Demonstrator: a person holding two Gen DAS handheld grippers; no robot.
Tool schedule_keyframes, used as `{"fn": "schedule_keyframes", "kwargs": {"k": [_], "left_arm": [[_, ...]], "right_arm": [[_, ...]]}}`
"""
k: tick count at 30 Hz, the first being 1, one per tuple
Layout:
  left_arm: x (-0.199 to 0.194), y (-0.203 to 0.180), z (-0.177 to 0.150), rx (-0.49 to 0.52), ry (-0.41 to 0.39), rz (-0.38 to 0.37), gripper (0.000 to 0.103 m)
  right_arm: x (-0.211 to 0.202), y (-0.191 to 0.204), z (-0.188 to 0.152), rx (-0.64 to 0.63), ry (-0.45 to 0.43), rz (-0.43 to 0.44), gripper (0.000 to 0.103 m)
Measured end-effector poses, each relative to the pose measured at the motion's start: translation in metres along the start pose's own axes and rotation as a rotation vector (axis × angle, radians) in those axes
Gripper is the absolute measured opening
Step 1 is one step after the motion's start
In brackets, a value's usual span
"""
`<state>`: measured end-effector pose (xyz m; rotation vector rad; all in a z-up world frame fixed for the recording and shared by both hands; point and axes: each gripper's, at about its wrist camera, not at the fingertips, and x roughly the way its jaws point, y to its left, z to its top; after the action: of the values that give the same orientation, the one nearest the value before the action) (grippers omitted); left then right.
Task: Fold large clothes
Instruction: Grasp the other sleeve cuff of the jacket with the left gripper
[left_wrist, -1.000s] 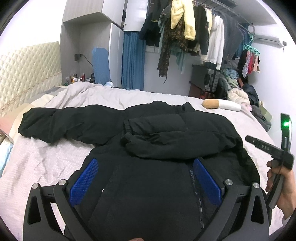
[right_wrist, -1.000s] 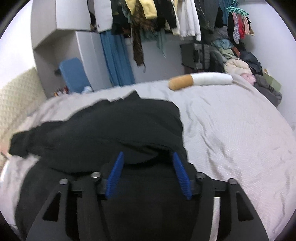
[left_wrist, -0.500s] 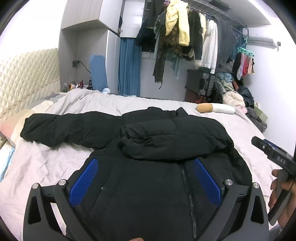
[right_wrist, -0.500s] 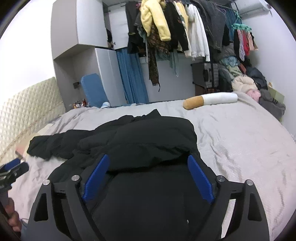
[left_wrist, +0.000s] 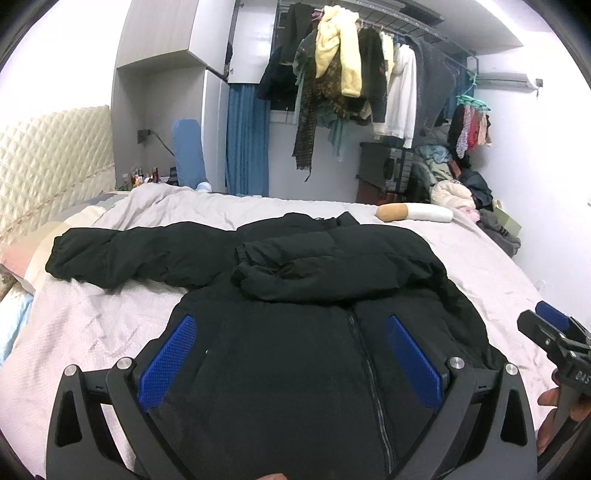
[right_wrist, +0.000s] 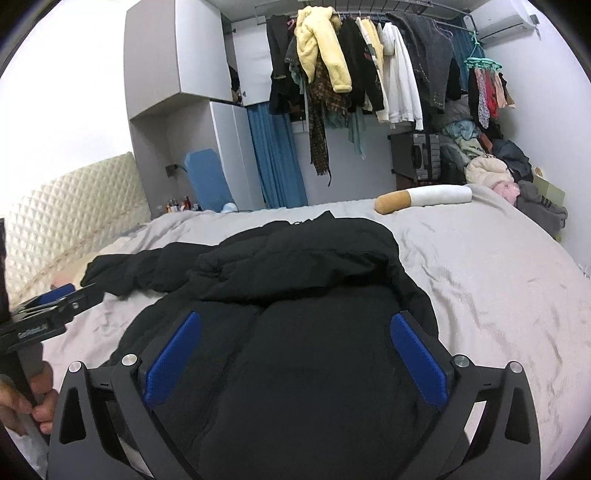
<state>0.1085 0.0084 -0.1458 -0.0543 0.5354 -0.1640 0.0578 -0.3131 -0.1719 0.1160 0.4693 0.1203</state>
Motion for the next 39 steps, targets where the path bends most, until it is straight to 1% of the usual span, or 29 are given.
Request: {"fn": "schedule_keyframes", "kwargs": {"k": [4,7,10,13,16,18,21,23,27,28,29,31,33,34,36,39], "left_arm": [[-0.005,0.007,-0.002,0.004,-0.018,0.0,0.103],[-0.004,0.013,0.002,0.003,-0.018,-0.002,0.103],[-0.003,0.024,0.01,0.027,-0.025,-0.012,0.103],[0.002,0.039,0.028,0.061,-0.012,0.005,0.103],[0.005,0.063,0.052,0.051,-0.015,0.009,0.103],[0.008,0.083,0.069,0.053,-0.025,0.04,0.103],[0.022,0.119,0.095,0.038,0.027,0.031,0.103],[0.032,0.152,0.113,0.001,0.051,0.043,0.103],[0.053,0.223,0.139,-0.099,0.063,0.099,0.103],[0.058,0.242,0.143,-0.131,0.05,0.114,0.103],[0.063,0.266,0.144,-0.169,0.012,0.124,0.103],[0.079,0.302,0.143,-0.238,-0.004,0.152,0.103],[0.105,0.344,0.132,-0.325,0.011,0.174,0.103],[0.114,0.357,0.126,-0.353,0.02,0.17,0.103],[0.14,0.392,0.105,-0.435,0.057,0.17,0.103],[0.167,0.425,0.071,-0.545,0.072,0.172,0.102]], "right_arm": [[-0.008,0.009,-0.005,-0.018,-0.02,0.0,0.103],[-0.01,0.012,-0.004,-0.024,-0.032,0.007,0.103],[-0.008,0.013,-0.005,-0.022,-0.032,0.019,0.103],[-0.006,0.014,-0.007,-0.015,-0.026,0.032,0.103],[-0.003,0.018,-0.008,-0.011,-0.015,0.053,0.103],[-0.003,0.021,-0.008,-0.019,-0.018,0.054,0.103],[-0.004,0.024,-0.008,-0.016,-0.024,0.063,0.103],[-0.004,0.026,-0.008,-0.014,-0.027,0.064,0.103],[0.0,0.026,-0.009,-0.006,-0.021,0.053,0.103],[0.001,0.027,-0.009,-0.002,-0.017,0.05,0.103],[0.003,0.027,-0.009,0.002,-0.011,0.047,0.103],[0.005,0.026,-0.009,0.009,-0.001,0.039,0.103],[0.009,0.025,-0.009,0.021,0.012,0.037,0.103],[0.011,0.025,-0.009,0.027,0.019,0.038,0.103],[0.014,0.027,-0.01,0.027,0.033,0.033,0.103],[0.021,0.03,-0.012,0.016,0.056,0.012,0.103]]}}
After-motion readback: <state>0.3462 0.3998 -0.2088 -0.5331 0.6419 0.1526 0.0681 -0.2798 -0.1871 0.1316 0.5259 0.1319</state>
